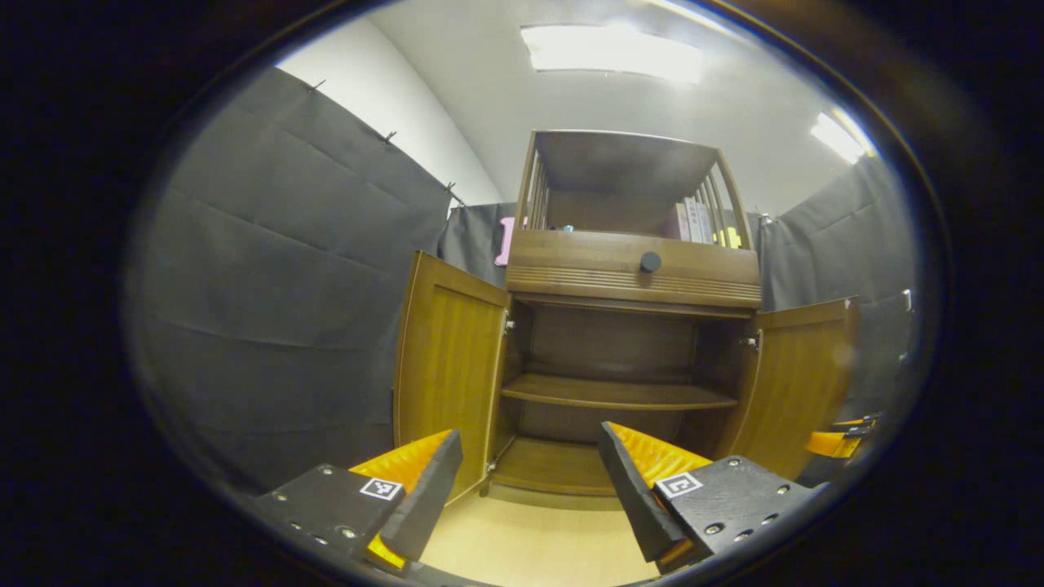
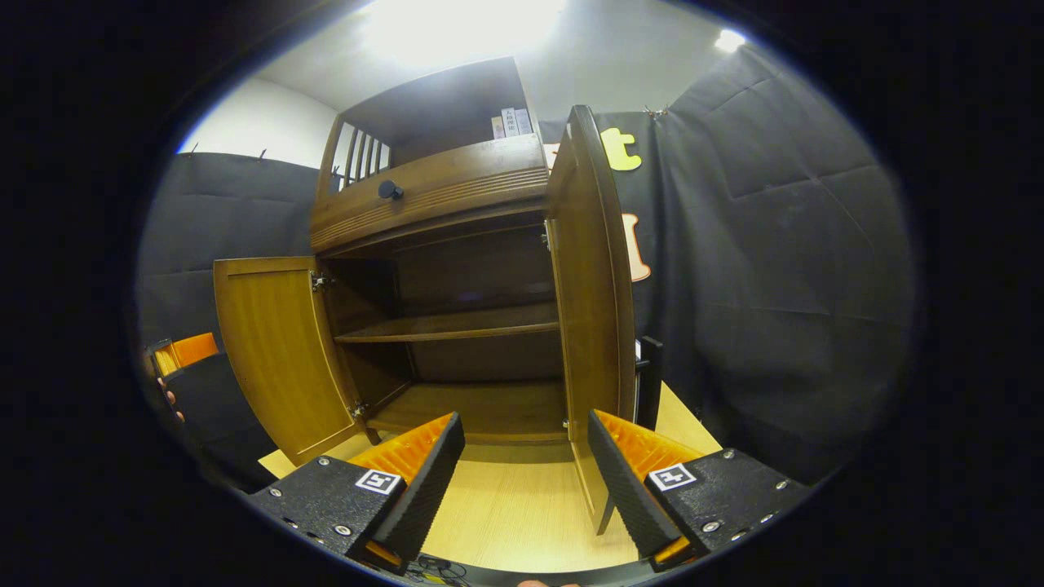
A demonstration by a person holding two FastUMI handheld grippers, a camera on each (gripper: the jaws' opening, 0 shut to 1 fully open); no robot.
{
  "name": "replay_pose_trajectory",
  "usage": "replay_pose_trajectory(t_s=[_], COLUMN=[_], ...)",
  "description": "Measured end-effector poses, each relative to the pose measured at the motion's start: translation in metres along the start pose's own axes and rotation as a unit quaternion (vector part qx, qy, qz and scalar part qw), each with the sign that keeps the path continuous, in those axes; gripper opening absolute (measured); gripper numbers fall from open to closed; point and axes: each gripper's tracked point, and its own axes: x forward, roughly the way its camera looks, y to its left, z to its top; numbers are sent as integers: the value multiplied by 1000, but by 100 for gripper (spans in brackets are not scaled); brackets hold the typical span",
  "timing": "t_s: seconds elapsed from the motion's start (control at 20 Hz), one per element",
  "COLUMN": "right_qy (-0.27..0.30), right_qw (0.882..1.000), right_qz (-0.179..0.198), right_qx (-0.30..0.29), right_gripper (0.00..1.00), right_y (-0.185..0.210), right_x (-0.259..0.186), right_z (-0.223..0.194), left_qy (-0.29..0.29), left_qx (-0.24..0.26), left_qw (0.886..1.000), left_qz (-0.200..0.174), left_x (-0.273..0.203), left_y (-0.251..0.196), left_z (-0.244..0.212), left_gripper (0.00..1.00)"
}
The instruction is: Open the right door of the double-door shoe cabinet with the right hand, and open the left door with the left hand.
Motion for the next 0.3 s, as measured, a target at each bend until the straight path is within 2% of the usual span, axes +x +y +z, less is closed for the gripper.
replay_pose_trajectory(t_s=[0.15,0.2,0.3], right_qy=[-3,-3,-4], right_qw=[1000,1000,1000], right_qz=[3,4,6], right_qx=[-2,-1,2], right_gripper=[94,92,94], right_y=[4,5,8], right_x=[-1,-1,-2], right_z=[-1,-1,0], left_qy=[-1,0,1], left_qx=[-3,-3,0], left_qw=[1000,1000,1000], left_qz=[2,1,-1], left_x=[-1,-1,-2], left_y=[0,0,1], left_z=[-1,-1,-1], left_gripper=[100,100,96])
